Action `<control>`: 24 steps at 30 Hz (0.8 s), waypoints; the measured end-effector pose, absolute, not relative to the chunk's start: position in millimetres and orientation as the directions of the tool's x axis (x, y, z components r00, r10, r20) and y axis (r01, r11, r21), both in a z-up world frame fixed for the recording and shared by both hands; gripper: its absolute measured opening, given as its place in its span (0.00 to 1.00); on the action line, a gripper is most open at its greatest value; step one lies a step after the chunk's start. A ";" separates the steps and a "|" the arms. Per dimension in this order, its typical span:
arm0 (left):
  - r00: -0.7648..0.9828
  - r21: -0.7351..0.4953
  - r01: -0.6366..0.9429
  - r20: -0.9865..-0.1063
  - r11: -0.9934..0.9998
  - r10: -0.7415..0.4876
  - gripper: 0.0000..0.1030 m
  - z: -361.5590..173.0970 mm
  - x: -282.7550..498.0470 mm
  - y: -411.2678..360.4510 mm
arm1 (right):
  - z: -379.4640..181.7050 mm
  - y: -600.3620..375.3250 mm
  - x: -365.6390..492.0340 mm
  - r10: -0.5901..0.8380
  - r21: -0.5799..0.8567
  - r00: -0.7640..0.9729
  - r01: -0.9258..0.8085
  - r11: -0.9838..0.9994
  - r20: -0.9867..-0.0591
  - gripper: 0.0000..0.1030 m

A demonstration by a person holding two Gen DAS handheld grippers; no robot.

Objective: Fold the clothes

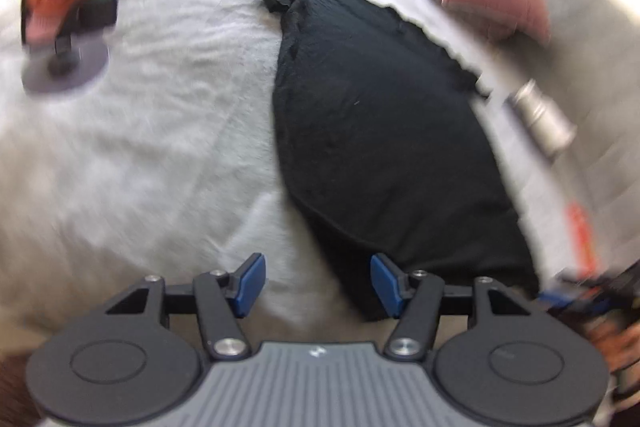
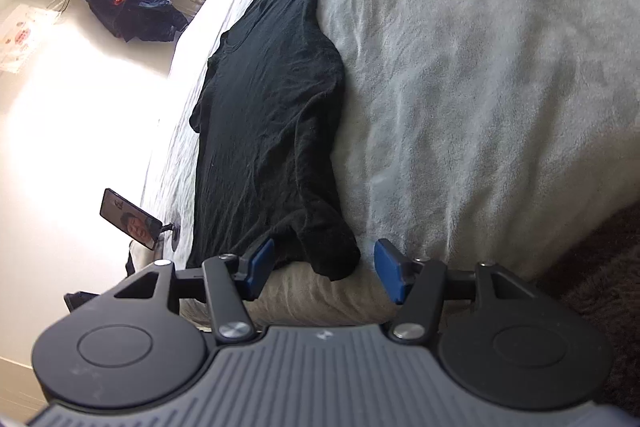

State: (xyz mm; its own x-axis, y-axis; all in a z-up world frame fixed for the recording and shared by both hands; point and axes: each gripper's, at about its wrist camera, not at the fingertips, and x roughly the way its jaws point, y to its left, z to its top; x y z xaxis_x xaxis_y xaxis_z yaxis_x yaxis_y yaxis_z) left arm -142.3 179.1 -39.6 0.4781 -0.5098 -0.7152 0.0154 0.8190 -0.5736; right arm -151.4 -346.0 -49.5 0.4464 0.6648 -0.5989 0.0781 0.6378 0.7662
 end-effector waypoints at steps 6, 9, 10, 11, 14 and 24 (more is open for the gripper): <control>0.462 -0.650 -0.044 -0.687 0.759 -0.561 0.58 -52.8 -144.9 175.2 | -36.9 -301.4 -165.4 0.498 0.524 0.467 -0.085 0.848 -0.731 0.57; 0.463 -0.674 -0.047 -0.668 0.737 -0.582 0.58 -51.2 -144.0 169.0 | -32.2 -279.2 -174.4 0.435 0.395 0.472 -0.187 0.899 -0.767 0.57; 0.457 -0.664 -0.043 -0.678 0.746 -0.576 0.58 -50.3 -140.7 164.8 | -31.8 -273.2 -176.3 0.415 0.356 0.478 -0.213 0.910 -0.775 0.57; 0.449 -0.639 -0.042 -0.699 0.768 -0.557 0.58 -49.7 -136.0 159.0 | -31.5 -267.2 -178.2 0.394 0.316 0.484 -0.237 0.919 -0.782 0.57; 0.440 -0.564 -0.040 -0.751 0.825 -0.492 0.55 -47.8 -126.0 142.7 | -37.2 -255.1 -174.9 0.337 0.224 0.514 -0.271 0.936 -0.789 0.47; 0.537 -0.479 -0.006 -0.742 0.878 -0.402 0.02 -22.8 -143.0 147.9 | -17.0 -242.8 -187.4 0.102 -0.170 0.639 -0.349 0.922 -0.763 0.02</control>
